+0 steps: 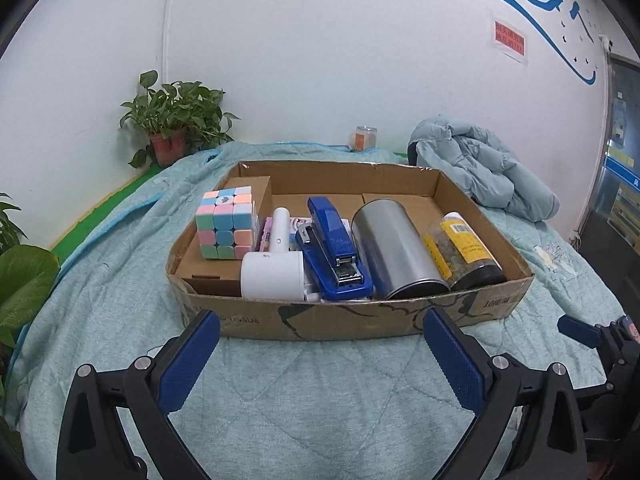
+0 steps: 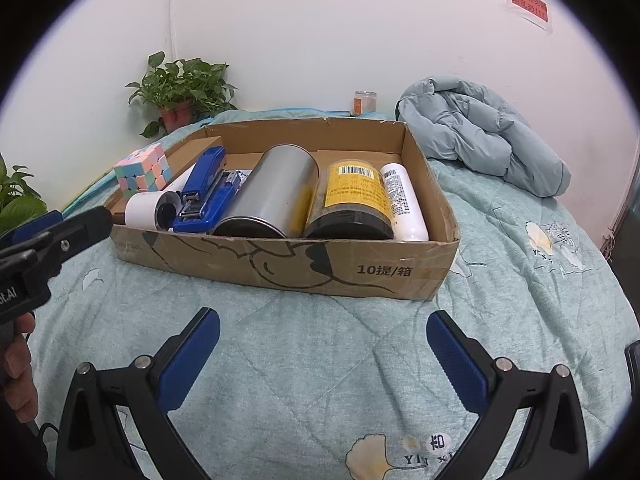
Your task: Organize rigid objects
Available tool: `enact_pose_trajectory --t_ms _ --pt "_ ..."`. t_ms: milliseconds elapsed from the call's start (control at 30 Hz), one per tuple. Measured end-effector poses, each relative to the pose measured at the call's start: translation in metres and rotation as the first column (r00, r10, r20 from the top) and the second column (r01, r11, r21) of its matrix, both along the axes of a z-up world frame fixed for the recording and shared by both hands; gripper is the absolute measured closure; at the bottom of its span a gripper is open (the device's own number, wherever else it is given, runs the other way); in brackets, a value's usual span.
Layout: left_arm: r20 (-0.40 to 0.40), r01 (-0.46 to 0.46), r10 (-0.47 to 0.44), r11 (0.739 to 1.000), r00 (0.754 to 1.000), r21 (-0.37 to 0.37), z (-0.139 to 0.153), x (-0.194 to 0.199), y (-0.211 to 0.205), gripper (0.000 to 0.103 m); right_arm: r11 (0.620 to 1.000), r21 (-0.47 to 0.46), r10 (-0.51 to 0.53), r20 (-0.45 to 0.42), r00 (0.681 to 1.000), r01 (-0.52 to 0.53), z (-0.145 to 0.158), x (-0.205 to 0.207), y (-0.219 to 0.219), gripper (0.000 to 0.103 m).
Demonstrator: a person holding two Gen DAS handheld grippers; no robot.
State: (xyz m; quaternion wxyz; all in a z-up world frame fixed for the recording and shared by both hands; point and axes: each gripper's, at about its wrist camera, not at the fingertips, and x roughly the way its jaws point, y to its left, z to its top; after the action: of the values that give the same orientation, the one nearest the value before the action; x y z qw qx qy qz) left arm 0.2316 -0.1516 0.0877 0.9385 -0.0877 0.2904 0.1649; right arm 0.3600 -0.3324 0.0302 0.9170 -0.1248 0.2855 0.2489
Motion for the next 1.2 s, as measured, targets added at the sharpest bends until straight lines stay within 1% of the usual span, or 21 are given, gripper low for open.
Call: enact_pose_trajectory --t_ms 300,433,533,633,700,1200 --pt "0.0 0.032 -0.032 0.999 1.0 0.017 -0.006 0.004 -0.002 0.001 1.0 -0.01 -0.008 0.0 1.0 0.008 0.0 0.002 -0.001 0.0" --pt "-0.007 0.018 -0.018 1.0 1.0 0.023 -0.007 0.007 0.0 0.001 1.0 -0.015 -0.004 -0.001 1.0 0.004 -0.002 0.003 0.0 0.0" --pt "-0.023 0.035 -0.036 0.999 0.999 -0.002 -0.01 0.011 0.003 0.001 1.0 -0.024 0.002 0.0 1.0 -0.002 -0.003 0.003 0.002 0.0" --pt "-0.031 0.015 -0.015 1.0 0.999 0.011 -0.013 0.012 0.005 0.001 1.0 -0.027 0.007 -0.003 1.0 -0.007 -0.003 0.002 0.004 0.0" --pt "-0.036 0.013 -0.013 1.0 0.999 0.006 -0.015 0.012 0.007 0.001 0.999 -0.033 0.011 0.002 1.0 -0.011 -0.002 0.002 0.005 0.0" --pt "-0.038 0.018 -0.019 1.0 0.999 -0.005 -0.019 0.013 0.012 0.001 0.999 -0.041 -0.001 0.007 1.0 0.001 -0.002 0.0 0.01 0.0"
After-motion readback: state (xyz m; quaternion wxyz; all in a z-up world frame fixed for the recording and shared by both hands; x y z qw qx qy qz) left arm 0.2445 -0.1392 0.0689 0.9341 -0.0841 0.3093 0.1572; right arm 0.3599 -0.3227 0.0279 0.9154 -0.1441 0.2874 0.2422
